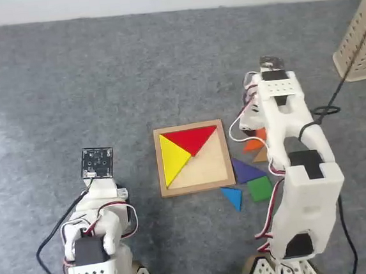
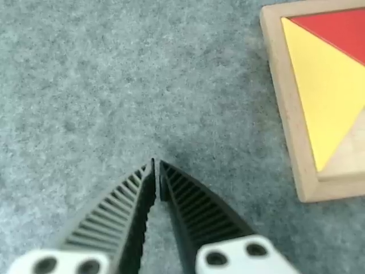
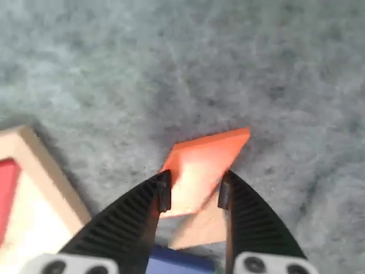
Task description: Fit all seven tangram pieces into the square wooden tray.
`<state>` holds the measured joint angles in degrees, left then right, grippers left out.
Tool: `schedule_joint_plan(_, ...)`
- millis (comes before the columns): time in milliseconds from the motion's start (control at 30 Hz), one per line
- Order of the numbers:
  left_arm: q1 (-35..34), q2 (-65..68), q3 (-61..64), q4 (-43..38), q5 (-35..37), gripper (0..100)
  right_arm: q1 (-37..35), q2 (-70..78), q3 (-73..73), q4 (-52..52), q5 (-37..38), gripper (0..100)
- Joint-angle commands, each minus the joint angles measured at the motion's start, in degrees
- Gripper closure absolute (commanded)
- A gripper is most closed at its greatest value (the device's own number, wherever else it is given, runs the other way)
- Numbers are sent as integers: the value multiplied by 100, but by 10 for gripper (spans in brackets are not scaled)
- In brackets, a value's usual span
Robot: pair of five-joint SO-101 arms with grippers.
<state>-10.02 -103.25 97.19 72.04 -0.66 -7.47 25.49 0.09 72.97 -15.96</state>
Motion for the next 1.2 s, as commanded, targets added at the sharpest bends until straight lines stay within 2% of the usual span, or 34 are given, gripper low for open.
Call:
schedule_joint_plan(0,-26,-97,-66,26,44,988,-242,-4,-167,-224,-167,842)
schedule_joint_plan(367,-26,-97,-66,26,44,988,-4,189,-202,-356,-659,848)
schedule_joint_plan(467,-26,-97,-66,26,44,988,233,171,-211,-391,-615,928)
schedule_joint_plan(567,-26,-97,-66,26,44,988,426,189,-527,-330,123,994)
schedule_joint_plan(767,-26,-97,-66,26,44,988,884,198,-1547,479,1723,990)
schedule_joint_plan(833,-26,-97,-66,26,44,988,1015,207,-1960,804,2620,990)
schedule_joint_plan(967,-26,-97,-66,26,44,988,1042,207,-2207,1710,4958,990)
schedule_joint_plan(1000,-26,-97,-66,26,44,988,1051,215,-2198,1842,5319,990)
schedule_joint_plan(1167,-26,-97,-66,26,44,988,963,769,-2171,1666,5424,976)
